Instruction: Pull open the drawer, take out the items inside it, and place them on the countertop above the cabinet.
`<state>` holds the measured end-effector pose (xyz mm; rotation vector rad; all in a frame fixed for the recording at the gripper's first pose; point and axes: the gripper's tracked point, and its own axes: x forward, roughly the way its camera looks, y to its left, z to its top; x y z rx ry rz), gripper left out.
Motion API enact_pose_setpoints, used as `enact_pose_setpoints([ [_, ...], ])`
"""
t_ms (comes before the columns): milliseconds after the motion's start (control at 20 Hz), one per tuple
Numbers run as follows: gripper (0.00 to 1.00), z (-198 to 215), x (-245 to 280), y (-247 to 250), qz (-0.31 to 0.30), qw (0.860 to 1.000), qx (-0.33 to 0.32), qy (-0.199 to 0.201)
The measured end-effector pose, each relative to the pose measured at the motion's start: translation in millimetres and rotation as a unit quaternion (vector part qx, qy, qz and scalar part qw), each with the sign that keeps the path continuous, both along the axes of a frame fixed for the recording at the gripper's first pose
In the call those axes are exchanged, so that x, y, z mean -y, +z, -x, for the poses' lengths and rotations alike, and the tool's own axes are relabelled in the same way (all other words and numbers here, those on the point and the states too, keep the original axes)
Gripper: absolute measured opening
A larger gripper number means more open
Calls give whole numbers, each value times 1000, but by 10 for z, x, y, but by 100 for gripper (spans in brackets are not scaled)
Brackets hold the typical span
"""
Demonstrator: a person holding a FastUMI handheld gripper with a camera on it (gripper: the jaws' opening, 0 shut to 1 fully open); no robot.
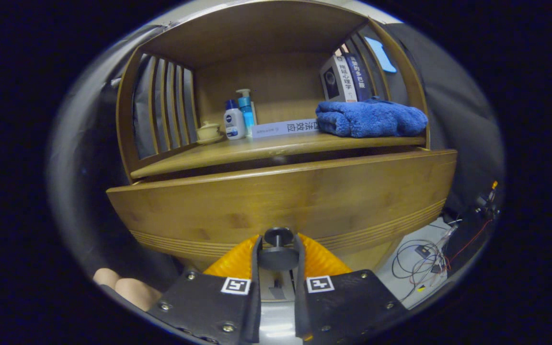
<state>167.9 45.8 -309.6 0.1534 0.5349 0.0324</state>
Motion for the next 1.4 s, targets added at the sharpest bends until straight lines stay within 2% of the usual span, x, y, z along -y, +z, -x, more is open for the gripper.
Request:
enact_pose_setpoints([
  [750, 28, 934, 84, 77, 2, 999, -35, 2],
  [900, 28, 1002, 70, 111, -6, 999, -33, -5],
  [1200, 28, 1119, 35, 88, 3, 999, -50, 14],
  [1250, 38, 1160, 51, 122, 5, 999, -51, 16],
  [1400, 43, 1252, 86, 354, 7, 999, -30, 14],
])
